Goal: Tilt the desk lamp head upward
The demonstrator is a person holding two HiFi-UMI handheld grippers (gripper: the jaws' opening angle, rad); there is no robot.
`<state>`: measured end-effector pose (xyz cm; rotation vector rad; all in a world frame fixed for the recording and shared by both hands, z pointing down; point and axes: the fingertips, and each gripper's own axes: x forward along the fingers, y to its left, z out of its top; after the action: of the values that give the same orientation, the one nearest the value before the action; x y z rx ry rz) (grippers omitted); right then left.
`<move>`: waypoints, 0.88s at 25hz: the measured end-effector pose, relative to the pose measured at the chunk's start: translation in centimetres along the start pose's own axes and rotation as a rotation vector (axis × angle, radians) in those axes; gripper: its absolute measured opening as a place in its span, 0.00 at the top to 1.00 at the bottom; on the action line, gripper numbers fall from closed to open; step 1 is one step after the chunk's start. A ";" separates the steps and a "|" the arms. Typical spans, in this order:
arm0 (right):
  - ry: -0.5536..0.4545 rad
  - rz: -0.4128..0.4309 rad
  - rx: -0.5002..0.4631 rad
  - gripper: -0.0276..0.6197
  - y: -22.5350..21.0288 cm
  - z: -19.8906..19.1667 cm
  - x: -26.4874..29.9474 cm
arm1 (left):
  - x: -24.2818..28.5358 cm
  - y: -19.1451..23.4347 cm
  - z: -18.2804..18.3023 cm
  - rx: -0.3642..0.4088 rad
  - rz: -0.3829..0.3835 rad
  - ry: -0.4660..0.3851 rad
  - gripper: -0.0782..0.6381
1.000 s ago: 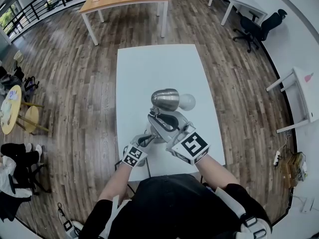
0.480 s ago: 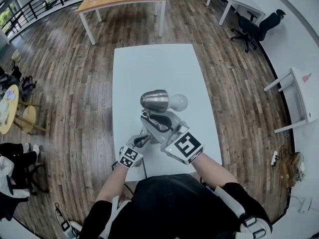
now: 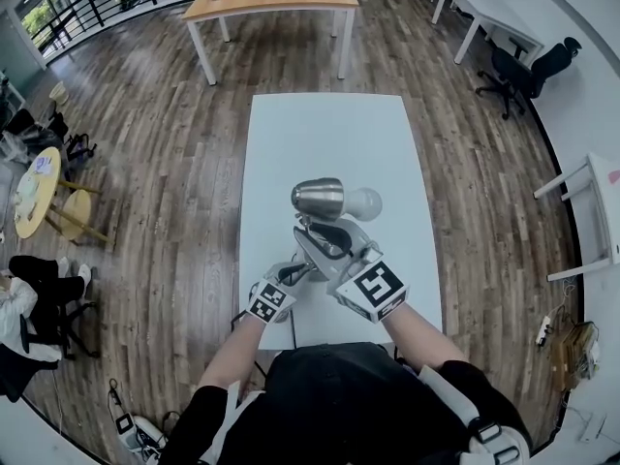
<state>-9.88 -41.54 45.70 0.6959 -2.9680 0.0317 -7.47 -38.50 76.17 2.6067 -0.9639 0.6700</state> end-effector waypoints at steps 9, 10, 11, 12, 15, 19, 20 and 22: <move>-0.042 -0.114 0.140 0.71 -2.6 -2.2 -4.4 | -2.5 1.0 2.6 -0.221 0.024 -0.111 0.77; -0.038 -0.137 0.143 0.72 -3.0 -2.5 -5.1 | -3.1 1.1 3.2 -0.210 0.032 -0.130 0.77; -0.032 -0.159 0.143 0.72 -3.3 -2.9 -5.7 | -3.8 1.1 3.8 -0.198 0.038 -0.148 0.77; -0.024 -0.178 0.139 0.73 -3.5 -3.3 -6.3 | -4.5 1.1 4.3 -0.190 0.043 -0.168 0.77; -0.008 -0.228 0.125 0.77 -3.1 -4.2 -7.8 | -7.4 1.3 5.9 -0.185 0.065 -0.238 0.77; -0.011 -0.308 0.142 0.84 -2.2 -4.8 -10.7 | -11.5 0.6 7.1 -0.195 0.090 -0.320 0.77; -0.011 -0.334 0.148 0.86 -1.9 -5.0 -11.6 | -12.6 0.2 7.3 -0.196 0.095 -0.337 0.77; -0.010 -0.385 0.162 0.90 -1.3 -5.5 -13.3 | -14.5 -0.5 7.2 -0.197 0.106 -0.357 0.77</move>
<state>3.01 -36.56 49.94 1.2767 -2.8067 0.2423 -14.51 -33.31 62.51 2.5573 -1.2079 0.1196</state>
